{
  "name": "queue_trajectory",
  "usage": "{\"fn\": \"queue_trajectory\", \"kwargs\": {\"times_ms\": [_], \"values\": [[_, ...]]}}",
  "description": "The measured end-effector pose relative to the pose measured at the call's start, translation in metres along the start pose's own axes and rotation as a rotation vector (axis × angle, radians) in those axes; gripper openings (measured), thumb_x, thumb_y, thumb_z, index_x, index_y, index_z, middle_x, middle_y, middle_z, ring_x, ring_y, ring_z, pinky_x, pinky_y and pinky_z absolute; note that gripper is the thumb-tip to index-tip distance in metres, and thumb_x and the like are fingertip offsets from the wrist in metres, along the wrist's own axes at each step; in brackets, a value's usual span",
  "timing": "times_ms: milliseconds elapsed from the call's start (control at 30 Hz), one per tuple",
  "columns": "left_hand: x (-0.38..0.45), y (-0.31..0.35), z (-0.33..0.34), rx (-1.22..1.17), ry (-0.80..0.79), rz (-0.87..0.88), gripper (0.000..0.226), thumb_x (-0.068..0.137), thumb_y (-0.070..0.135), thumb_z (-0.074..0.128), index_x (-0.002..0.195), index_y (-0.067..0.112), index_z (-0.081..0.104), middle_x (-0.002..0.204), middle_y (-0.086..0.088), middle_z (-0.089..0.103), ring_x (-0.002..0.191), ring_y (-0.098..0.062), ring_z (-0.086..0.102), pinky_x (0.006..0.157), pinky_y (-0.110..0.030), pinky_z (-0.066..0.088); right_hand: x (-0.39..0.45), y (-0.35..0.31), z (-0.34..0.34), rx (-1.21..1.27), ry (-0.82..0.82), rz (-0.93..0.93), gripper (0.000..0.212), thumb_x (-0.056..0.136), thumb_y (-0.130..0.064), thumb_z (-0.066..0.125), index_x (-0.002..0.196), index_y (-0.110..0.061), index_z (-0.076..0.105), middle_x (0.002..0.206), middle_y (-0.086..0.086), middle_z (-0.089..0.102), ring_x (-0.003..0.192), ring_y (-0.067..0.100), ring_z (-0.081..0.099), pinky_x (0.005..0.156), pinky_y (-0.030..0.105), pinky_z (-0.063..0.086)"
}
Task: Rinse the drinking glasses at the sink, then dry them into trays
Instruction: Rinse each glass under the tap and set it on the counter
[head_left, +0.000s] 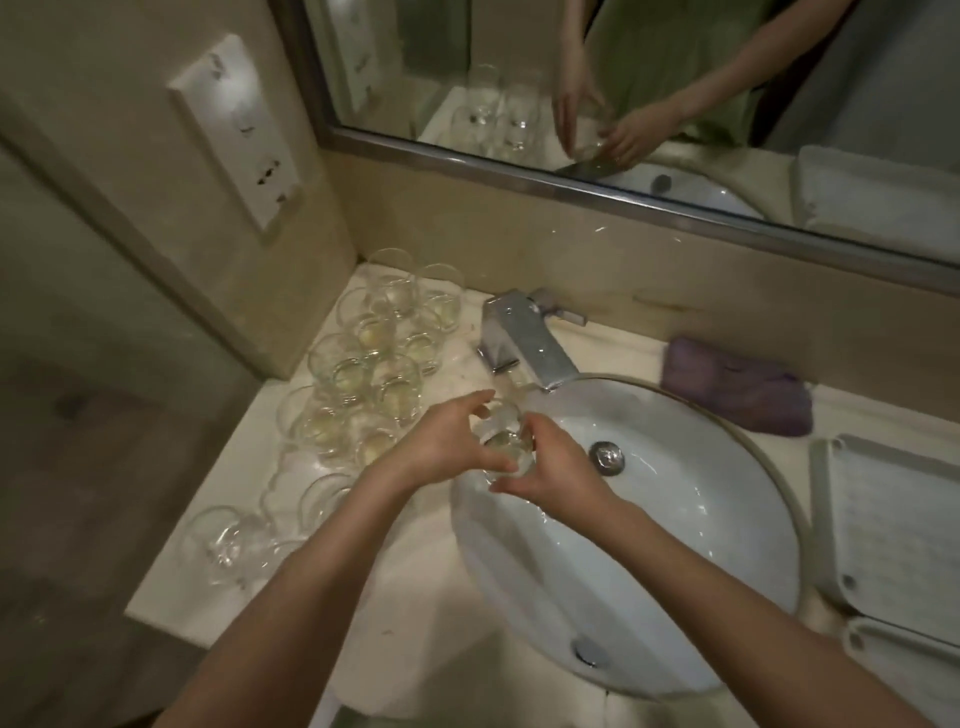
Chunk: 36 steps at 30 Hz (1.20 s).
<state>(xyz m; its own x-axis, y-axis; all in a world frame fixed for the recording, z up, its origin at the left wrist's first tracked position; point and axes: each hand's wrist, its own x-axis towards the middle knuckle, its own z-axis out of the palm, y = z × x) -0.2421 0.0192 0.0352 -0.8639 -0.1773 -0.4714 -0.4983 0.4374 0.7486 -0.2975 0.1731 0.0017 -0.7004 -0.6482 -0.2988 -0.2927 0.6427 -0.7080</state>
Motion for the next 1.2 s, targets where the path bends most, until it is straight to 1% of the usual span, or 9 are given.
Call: {"fn": "queue_trajectory", "kwargs": {"times_ms": [167, 300, 367, 467, 567, 767, 1000, 1067, 1200], "values": [[0.035, -0.015, 0.021, -0.134, -0.215, -0.029, 0.092, 0.075, -0.004, 0.077, 0.15, 0.015, 0.029, 0.135, 0.001, 0.046, 0.091, -0.014, 0.054, 0.08, -0.021, 0.051, 0.003, 0.045, 0.006, 0.11, 0.003, 0.141, 0.079, 0.072, -0.023, 0.083, 0.136, -0.006, 0.04, 0.121, 0.004, 0.054, 0.109, 0.02, 0.055, 0.087, 0.024, 0.041], [0.058, -0.016, 0.034, -0.139, -0.194, -0.031, 0.084, 0.074, -0.009, 0.075, 0.145, 0.011, 0.037, 0.132, -0.001, 0.051, 0.085, -0.013, 0.058, 0.076, -0.019, 0.052, 0.016, 0.065, 0.003, 0.273, 0.017, 0.227, 0.074, 0.073, -0.005, 0.08, 0.134, -0.006, 0.039, 0.113, 0.0, 0.05, 0.1, 0.013, 0.051, 0.073, 0.01, 0.037], [0.068, -0.015, 0.041, -0.123, -0.162, -0.046, 0.075, 0.072, -0.01, 0.075, 0.138, 0.008, 0.046, 0.114, -0.001, 0.056, 0.075, -0.008, 0.058, 0.068, -0.013, 0.049, 0.022, 0.073, 0.003, 0.334, 0.008, 0.253, 0.077, 0.071, -0.003, 0.082, 0.135, -0.006, 0.038, 0.113, 0.0, 0.049, 0.099, 0.012, 0.05, 0.07, 0.004, 0.036], [0.078, -0.015, 0.049, -0.127, -0.142, -0.049, 0.068, 0.071, -0.009, 0.077, 0.132, 0.009, 0.052, 0.103, 0.002, 0.057, 0.069, -0.006, 0.059, 0.067, -0.012, 0.049, 0.032, 0.084, 0.001, 0.353, -0.048, 0.284, 0.084, 0.067, -0.01, 0.087, 0.136, -0.009, 0.038, 0.116, -0.002, 0.05, 0.104, 0.014, 0.053, 0.081, 0.016, 0.041], [0.085, -0.023, 0.05, -0.183, -0.153, -0.059, 0.067, 0.071, -0.008, 0.077, 0.13, 0.012, 0.053, 0.113, 0.004, 0.057, 0.075, -0.012, 0.063, 0.078, -0.022, 0.052, 0.041, 0.089, -0.007, 0.283, -0.139, 0.28, 0.092, 0.066, -0.021, 0.088, 0.14, -0.011, 0.035, 0.127, 0.001, 0.05, 0.117, 0.017, 0.051, 0.094, 0.025, 0.043], [0.083, -0.038, 0.054, -0.436, -0.115, -0.183, 0.065, 0.074, -0.008, 0.075, 0.131, 0.013, 0.052, 0.121, -0.006, 0.06, 0.098, -0.01, 0.062, 0.08, -0.018, 0.053, 0.051, 0.088, -0.019, 0.167, -0.208, 0.23, 0.082, 0.071, -0.029, 0.083, 0.138, -0.016, 0.037, 0.114, -0.005, 0.05, 0.106, 0.015, 0.055, 0.087, 0.024, 0.045], [0.088, -0.025, 0.058, -0.29, -0.118, -0.024, 0.065, 0.068, -0.012, 0.076, 0.118, 0.025, 0.057, 0.104, 0.017, 0.06, 0.08, 0.001, 0.064, 0.074, -0.013, 0.051, 0.038, 0.089, 0.006, 0.545, 0.077, 0.242, 0.067, 0.068, -0.011, 0.086, 0.117, -0.027, 0.043, 0.103, -0.014, 0.057, 0.093, 0.0, 0.059, 0.073, 0.009, 0.047], [0.086, -0.034, 0.052, -0.415, -0.164, -0.047, 0.07, 0.066, -0.008, 0.079, 0.125, 0.024, 0.054, 0.114, 0.014, 0.062, 0.09, 0.001, 0.065, 0.082, -0.018, 0.053, 0.039, 0.082, 0.004, 0.479, 0.115, 0.183, 0.063, 0.065, -0.019, 0.088, 0.112, -0.031, 0.047, 0.104, -0.012, 0.059, 0.095, 0.002, 0.059, 0.078, 0.018, 0.05], [0.083, -0.046, 0.049, -0.584, -0.243, -0.19, 0.068, 0.075, -0.002, 0.076, 0.135, 0.016, 0.05, 0.119, -0.006, 0.066, 0.101, -0.016, 0.066, 0.085, -0.028, 0.056, 0.053, 0.08, -0.022, 0.252, -0.15, 0.199, 0.061, 0.064, -0.03, 0.088, 0.112, -0.023, 0.052, 0.094, -0.009, 0.059, 0.084, 0.008, 0.059, 0.067, 0.019, 0.046]]}}
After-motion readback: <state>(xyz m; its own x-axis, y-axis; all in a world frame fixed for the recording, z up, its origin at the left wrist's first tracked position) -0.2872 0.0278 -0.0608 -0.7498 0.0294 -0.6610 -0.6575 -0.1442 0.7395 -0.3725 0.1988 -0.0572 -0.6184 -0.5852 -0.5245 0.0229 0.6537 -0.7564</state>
